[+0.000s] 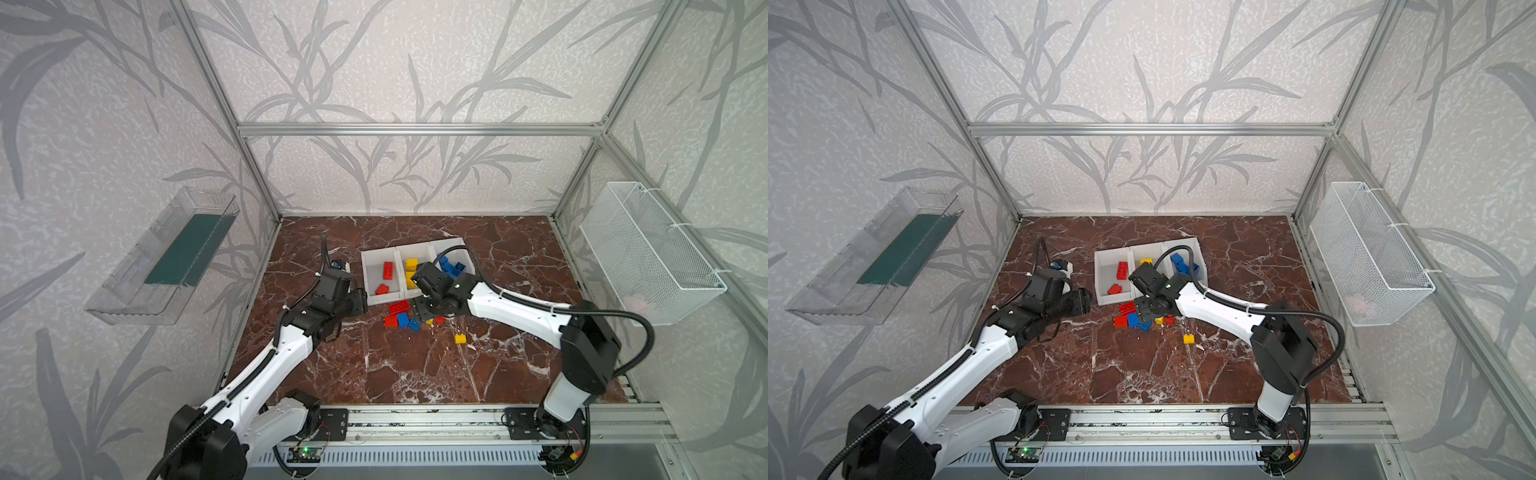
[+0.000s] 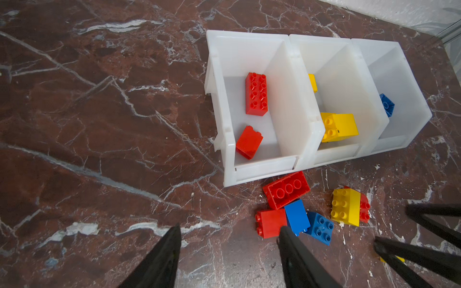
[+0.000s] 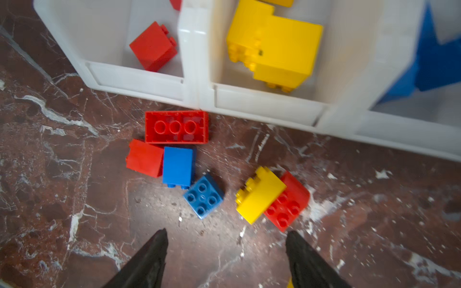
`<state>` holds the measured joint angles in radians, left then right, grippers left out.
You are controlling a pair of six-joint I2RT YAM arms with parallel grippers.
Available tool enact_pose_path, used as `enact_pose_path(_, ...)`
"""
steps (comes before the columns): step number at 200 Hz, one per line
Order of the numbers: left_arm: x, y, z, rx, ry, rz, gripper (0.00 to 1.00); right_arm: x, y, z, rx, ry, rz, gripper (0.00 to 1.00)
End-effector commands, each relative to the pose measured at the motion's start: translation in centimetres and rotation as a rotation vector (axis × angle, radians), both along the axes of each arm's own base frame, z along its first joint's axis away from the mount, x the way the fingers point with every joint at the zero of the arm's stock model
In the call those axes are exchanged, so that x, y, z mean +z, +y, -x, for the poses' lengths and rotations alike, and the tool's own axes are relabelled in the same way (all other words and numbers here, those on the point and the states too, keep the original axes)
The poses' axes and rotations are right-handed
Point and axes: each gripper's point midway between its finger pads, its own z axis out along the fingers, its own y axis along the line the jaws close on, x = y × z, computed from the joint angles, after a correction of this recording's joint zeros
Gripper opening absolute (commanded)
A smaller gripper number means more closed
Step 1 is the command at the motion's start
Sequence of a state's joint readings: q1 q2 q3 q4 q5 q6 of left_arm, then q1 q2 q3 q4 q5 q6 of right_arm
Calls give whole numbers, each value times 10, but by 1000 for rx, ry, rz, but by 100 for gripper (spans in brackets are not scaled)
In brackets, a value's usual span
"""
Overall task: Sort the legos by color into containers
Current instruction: 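Move the right gripper to the pile while the left arm withdraws, then grasp a long red brick with the right gripper and lift it toward the nearest compartment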
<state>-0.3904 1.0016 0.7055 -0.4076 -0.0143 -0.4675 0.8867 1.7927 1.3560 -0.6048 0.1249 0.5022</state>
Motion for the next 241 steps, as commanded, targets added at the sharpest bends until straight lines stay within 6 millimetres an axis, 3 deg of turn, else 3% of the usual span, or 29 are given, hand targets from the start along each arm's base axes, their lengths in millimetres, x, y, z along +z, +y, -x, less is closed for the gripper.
enact_pose_path(1,-8,10,14,57,25,23,65,-10,20,-11,20,-5,31,79)
enact_pose_path(54,-11,10,25,50,35,43,65,-40,49,-35,-4,7,57,87)
enact_pose_path(170,-13,8,27,36,36,55,65,-73,72,-39,-2,61,42,84)
enact_pose_path(241,-18,9,29,42,43,56,65,-77,68,-31,-1,70,52,68)
